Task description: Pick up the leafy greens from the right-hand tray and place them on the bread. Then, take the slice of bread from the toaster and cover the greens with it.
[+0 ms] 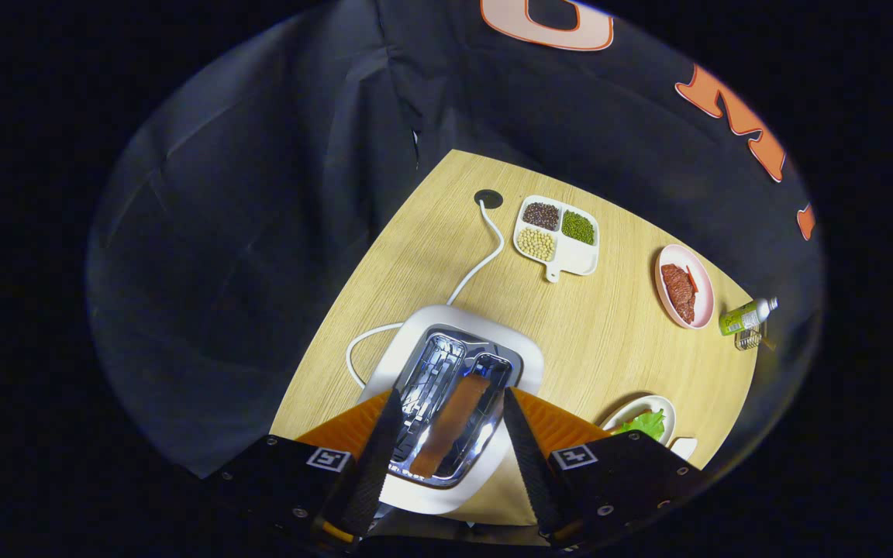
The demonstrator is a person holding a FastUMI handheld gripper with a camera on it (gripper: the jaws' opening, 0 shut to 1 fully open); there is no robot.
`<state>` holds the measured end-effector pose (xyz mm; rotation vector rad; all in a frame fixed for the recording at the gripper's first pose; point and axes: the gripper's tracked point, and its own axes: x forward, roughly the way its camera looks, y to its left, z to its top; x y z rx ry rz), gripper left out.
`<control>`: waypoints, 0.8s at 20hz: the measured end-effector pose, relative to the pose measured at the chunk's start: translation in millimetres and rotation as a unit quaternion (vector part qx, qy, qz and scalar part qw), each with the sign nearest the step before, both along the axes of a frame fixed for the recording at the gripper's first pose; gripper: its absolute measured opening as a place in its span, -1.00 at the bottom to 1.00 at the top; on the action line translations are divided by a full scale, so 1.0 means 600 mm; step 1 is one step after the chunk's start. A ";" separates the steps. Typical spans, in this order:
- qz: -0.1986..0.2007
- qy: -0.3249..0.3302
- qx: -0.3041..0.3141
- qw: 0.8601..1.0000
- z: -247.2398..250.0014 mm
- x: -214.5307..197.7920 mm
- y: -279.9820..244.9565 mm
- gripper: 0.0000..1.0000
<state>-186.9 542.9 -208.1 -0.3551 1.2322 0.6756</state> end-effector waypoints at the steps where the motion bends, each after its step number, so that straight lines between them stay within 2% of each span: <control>1: 0.002 0.016 -0.006 1.000 0.000 -0.015 0.003 0.54; 5: -0.011 0.006 -0.051 0.999 -0.023 -0.006 -0.010 0.36; 7: -0.017 0.006 -0.065 0.998 -0.029 -0.005 -0.018 0.14; 8: -0.024 0.005 -0.070 0.997 -0.039 -0.004 -0.020 -0.10; 9: -0.032 -0.006 -0.083 0.996 -0.031 0.004 -0.033 -0.21; 10: -0.038 0.001 -0.081 0.996 -0.030 -0.001 -0.037 -0.49; 11: -0.042 0.011 -0.074 0.996 -0.027 -0.006 -0.036 -0.59; 16: -0.077 0.033 -0.018 0.996 -0.009 -0.001 -0.042 -0.77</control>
